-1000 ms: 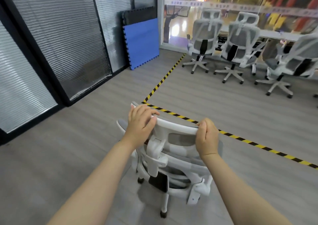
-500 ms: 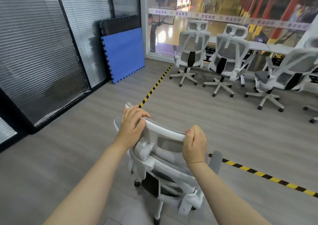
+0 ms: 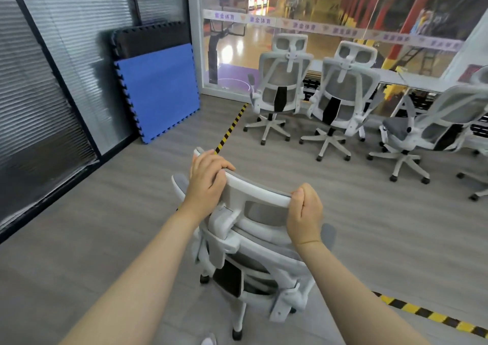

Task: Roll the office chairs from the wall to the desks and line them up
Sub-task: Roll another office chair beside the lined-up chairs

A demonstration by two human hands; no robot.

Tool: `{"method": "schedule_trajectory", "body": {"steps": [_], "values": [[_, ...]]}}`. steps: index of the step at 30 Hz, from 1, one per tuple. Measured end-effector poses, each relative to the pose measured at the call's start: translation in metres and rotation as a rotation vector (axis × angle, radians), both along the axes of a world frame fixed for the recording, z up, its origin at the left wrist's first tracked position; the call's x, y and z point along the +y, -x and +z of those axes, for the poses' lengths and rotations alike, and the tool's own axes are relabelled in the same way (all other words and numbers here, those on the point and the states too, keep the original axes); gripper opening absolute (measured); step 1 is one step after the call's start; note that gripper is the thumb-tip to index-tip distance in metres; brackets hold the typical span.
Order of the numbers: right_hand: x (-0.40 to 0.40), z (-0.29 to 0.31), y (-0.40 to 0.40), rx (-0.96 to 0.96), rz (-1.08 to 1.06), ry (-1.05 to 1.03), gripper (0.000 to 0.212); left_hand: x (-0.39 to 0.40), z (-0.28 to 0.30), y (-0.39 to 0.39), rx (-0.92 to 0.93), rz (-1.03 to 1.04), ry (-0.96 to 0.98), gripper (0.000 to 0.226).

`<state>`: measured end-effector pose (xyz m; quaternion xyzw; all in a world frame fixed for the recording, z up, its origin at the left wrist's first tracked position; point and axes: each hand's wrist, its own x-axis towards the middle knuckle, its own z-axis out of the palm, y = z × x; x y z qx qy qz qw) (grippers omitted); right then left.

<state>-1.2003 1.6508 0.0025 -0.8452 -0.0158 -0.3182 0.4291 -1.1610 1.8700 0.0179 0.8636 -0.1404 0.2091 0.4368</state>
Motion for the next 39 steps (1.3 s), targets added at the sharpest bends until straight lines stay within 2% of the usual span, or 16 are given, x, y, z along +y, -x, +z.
{"method": "schedule_trajectory", "body": {"steps": [10,15,23,28,33,39], "values": [[-0.002,0.007,-0.231,0.057,-0.021,0.03,0.038,0.01,0.009,-0.251,0.056,-0.119,-0.039,0.038],[-0.003,0.004,-0.346,0.05,-0.047,-0.008,0.042,0.005,0.007,-0.37,0.054,-0.143,-0.011,0.037],[-0.017,0.002,-0.522,0.058,-0.001,0.05,0.043,-0.011,0.002,-0.56,0.031,-0.127,0.035,0.034],[-0.035,0.007,-0.625,0.09,0.053,0.121,0.043,-0.031,0.012,-0.664,0.056,-0.121,0.049,0.032],[-0.043,0.01,-0.726,0.092,0.014,0.07,0.041,-0.05,0.015,-0.774,0.083,-0.134,0.052,0.037],[-0.058,0.011,-0.833,0.099,-0.06,0.034,0.045,-0.069,0.016,-0.888,0.031,-0.187,0.071,0.03]]}}
